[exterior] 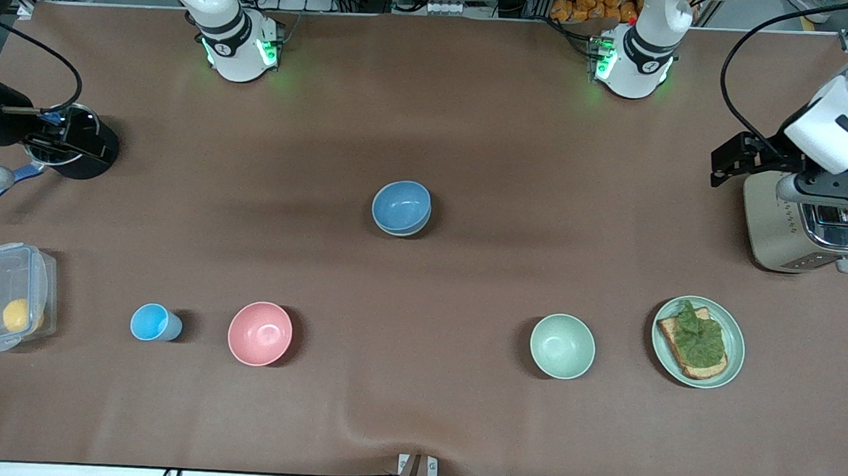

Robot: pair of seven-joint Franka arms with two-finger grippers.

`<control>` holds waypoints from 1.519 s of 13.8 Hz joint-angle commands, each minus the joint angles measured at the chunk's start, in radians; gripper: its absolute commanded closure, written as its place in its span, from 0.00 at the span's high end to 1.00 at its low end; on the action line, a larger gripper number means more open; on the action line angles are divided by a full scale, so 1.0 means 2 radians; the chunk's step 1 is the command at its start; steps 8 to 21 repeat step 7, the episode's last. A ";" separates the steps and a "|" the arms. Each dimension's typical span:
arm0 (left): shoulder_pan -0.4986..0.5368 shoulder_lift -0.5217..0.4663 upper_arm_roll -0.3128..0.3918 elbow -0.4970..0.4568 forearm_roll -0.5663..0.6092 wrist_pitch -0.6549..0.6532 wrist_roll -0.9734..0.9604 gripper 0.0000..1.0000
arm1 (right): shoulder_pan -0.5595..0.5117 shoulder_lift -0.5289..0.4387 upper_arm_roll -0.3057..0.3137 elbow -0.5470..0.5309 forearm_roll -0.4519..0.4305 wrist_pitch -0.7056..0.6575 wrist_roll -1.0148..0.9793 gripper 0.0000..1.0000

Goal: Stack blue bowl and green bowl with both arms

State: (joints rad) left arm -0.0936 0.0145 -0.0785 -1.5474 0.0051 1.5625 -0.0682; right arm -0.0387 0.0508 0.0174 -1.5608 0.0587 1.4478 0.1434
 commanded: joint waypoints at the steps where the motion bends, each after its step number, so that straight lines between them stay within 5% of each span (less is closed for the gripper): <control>1: 0.002 -0.004 -0.002 0.004 -0.004 -0.007 -0.002 1.00 | -0.003 -0.010 -0.003 0.002 -0.012 -0.014 0.003 1.00; 21: 0.006 -0.007 -0.002 0.004 -0.003 -0.007 -0.024 1.00 | -0.010 -0.012 -0.003 0.003 -0.012 -0.014 0.003 1.00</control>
